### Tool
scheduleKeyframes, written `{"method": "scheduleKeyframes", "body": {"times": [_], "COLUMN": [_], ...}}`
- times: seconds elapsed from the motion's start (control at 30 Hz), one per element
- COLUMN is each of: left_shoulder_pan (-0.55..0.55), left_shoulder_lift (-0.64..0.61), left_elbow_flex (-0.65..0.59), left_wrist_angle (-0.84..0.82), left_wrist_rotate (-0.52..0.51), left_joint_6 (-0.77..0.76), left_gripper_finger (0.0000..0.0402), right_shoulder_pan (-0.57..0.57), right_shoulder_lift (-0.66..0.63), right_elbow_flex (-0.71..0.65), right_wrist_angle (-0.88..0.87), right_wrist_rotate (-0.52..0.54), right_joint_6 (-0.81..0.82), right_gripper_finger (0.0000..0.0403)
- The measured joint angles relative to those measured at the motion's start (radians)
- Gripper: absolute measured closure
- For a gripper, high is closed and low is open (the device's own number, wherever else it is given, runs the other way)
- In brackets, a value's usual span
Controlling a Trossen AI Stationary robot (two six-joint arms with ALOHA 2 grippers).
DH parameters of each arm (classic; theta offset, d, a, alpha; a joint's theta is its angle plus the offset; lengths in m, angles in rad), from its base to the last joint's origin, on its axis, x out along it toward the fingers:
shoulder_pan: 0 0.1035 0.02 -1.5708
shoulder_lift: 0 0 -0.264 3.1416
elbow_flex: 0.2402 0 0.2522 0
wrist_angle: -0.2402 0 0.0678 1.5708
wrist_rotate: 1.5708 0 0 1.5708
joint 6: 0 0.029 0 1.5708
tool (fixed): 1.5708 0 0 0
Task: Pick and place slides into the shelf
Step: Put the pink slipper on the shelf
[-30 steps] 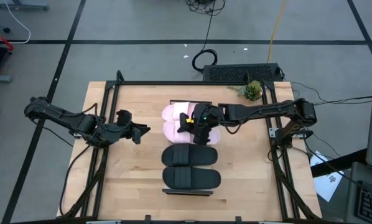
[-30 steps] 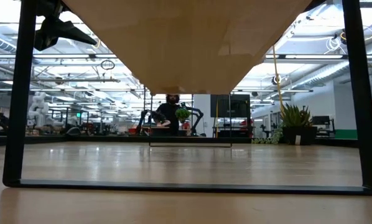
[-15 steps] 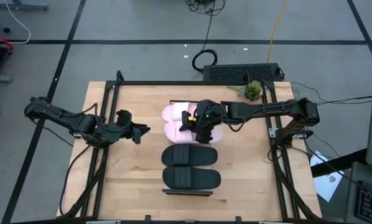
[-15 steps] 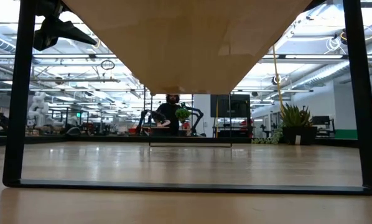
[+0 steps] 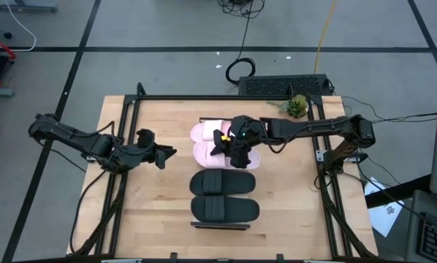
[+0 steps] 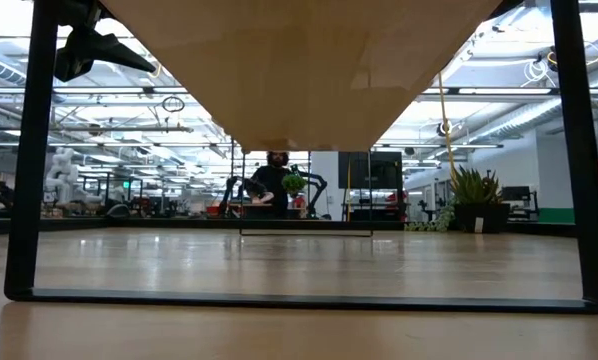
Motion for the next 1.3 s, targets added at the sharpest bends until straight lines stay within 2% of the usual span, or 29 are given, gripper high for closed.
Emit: {"method": "scheduleKeyframes", "body": {"times": [0.17, 0.37, 0.47, 0.73, 1.17, 1.3], "left_shoulder_pan": [0.000, 0.000, 0.000, 0.000, 0.001, 0.001], "left_shoulder_lift": [0.000, 0.000, 0.000, 0.000, 0.000, 0.000], "left_elbow_flex": [0.000, 0.000, 0.000, 0.000, 0.000, 0.000], "left_wrist_angle": [0.000, 0.000, 0.000, -0.002, -0.002, -0.001], "left_wrist_rotate": [0.000, -0.001, -0.001, -0.001, -0.004, -0.008], "left_joint_6": [-0.006, -0.008, -0.008, -0.001, -0.025, -0.029], "left_gripper_finger": [0.0241, 0.0241, 0.0241, 0.0241, 0.0241, 0.0241], "right_shoulder_pan": [-0.004, -0.005, 0.000, 0.003, -0.006, -0.032], "right_shoulder_lift": [-0.002, -0.015, -0.023, -0.054, -0.077, -0.077], "right_elbow_flex": [0.000, 0.000, 0.000, 0.000, 0.000, 0.000], "right_wrist_angle": [0.000, -0.001, -0.016, -0.009, -0.005, -0.004], "right_wrist_rotate": [0.002, 0.004, 0.036, 0.023, -0.177, -0.194], "right_joint_6": [-0.018, -0.015, -0.016, 0.007, 0.089, 0.087], "right_gripper_finger": [0.0340, 0.0394, 0.0392, 0.0398, 0.0401, 0.0402]}}
